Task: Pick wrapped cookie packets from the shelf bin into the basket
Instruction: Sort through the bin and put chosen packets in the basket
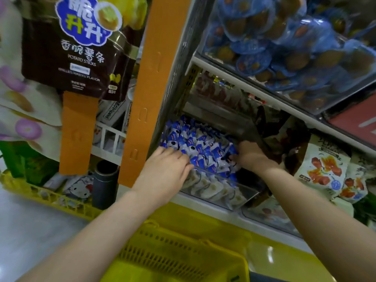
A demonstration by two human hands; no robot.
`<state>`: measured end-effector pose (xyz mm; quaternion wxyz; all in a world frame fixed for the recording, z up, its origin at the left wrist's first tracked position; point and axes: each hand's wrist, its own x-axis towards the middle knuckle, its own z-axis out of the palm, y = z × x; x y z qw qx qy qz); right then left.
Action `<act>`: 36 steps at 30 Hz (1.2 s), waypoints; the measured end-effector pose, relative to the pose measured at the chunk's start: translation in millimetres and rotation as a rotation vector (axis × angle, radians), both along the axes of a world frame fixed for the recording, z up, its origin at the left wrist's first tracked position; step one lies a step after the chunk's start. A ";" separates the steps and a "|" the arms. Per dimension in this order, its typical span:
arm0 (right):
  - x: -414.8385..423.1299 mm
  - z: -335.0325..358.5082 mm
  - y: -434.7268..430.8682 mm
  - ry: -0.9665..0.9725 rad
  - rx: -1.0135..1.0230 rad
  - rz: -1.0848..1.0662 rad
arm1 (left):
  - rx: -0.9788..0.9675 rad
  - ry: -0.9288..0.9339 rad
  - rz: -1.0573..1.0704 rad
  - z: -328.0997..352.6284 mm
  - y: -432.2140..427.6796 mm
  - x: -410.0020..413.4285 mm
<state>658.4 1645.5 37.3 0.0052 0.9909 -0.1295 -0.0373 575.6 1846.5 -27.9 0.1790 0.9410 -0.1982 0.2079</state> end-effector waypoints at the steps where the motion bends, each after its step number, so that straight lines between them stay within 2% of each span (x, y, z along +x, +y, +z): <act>1: 1.8 -2.3 -0.6 0.021 0.022 -0.003 | 0.002 -0.005 0.000 -0.4 0.5 0.1; 6: 4.1 -9.1 0.7 0.119 0.134 -0.033 | -0.009 -0.035 -0.022 -1.6 2.0 1.3; 9: 3.6 -8.9 2.6 0.128 0.061 -0.017 | -0.027 -0.055 -0.044 -1.6 4.6 1.5; 10: 4.1 -8.8 4.3 0.109 0.009 0.019 | -0.031 -0.064 -0.053 -1.2 6.0 1.7; 12: 7.1 -6.7 11.4 -0.058 0.002 0.147 | -0.025 -0.075 -0.074 -0.4 9.4 2.5; 14: 12.5 -4.0 25.0 -0.249 0.152 0.301 | -0.025 -0.077 -0.093 0.0 12.7 3.2; 15: 17.2 -3.2 33.7 -0.280 0.221 0.385 | -0.019 -0.075 -0.098 0.5 13.8 3.4; 17: 30.0 -5.7 51.2 -0.259 0.320 0.516 | 0.029 -0.086 -0.096 2.2 15.2 3.3; 20: 53.2 -16.4 74.3 -0.197 0.387 0.601 | 0.084 -0.156 -0.077 1.4 17.7 5.1; 24: 81.6 -32.8 92.0 -0.120 0.424 0.576 | 0.070 -0.204 -0.104 -2.2 17.9 7.7; 36: 123.6 -45.4 103.1 -0.182 0.460 0.412 | 0.076 -0.175 -0.104 1.4 16.8 4.7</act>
